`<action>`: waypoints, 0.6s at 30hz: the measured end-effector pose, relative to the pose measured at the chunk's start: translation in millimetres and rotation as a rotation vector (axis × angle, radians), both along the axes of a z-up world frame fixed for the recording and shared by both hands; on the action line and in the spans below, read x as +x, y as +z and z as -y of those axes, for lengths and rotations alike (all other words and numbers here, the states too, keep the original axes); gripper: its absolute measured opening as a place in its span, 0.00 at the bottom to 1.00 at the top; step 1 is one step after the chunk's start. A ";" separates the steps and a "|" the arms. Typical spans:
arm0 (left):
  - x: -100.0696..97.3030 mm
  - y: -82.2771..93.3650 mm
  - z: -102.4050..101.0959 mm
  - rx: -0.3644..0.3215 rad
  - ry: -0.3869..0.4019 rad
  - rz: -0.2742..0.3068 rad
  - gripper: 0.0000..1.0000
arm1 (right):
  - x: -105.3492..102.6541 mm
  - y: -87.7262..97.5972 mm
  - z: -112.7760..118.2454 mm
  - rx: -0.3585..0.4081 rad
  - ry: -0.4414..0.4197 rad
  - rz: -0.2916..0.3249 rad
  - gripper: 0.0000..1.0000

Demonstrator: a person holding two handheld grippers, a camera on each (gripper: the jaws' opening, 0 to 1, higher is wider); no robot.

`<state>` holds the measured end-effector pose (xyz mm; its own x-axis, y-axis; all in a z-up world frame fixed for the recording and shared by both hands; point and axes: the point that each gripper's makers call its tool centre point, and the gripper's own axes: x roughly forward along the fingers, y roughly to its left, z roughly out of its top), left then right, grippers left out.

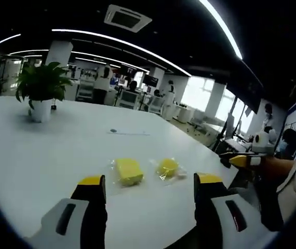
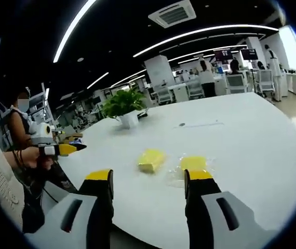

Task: Compare the silicone blocks by pressing each to a similar depth, holding the contact briefly, and releasing to observe deformation and rebound differences across the visible hardness samples.

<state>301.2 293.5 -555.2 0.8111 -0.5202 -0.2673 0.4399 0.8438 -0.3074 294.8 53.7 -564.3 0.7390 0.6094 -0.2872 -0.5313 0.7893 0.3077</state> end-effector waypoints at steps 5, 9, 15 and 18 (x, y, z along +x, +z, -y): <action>-0.7 2.0 0.2 -0.005 0.005 0.003 0.71 | -1.3 1.5 -0.1 0.006 -0.002 0.002 0.50; -3.2 2.3 1.5 -0.029 0.005 -0.010 0.72 | -2.6 1.7 1.8 0.007 -0.006 0.005 0.50; -6.1 0.8 -0.7 -0.026 0.010 -0.017 0.73 | -5.0 0.4 5.4 0.004 -0.012 0.005 0.50; -6.4 2.3 -0.7 -0.036 0.019 -0.016 0.73 | -5.7 0.2 6.7 -0.002 -0.012 0.008 0.50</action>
<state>294.8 294.2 -552.8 0.8168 -0.5140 -0.2621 0.4182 0.8404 -0.3447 289.1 46.9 -564.1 0.7488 0.5999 -0.2818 -0.5243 0.7962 0.3019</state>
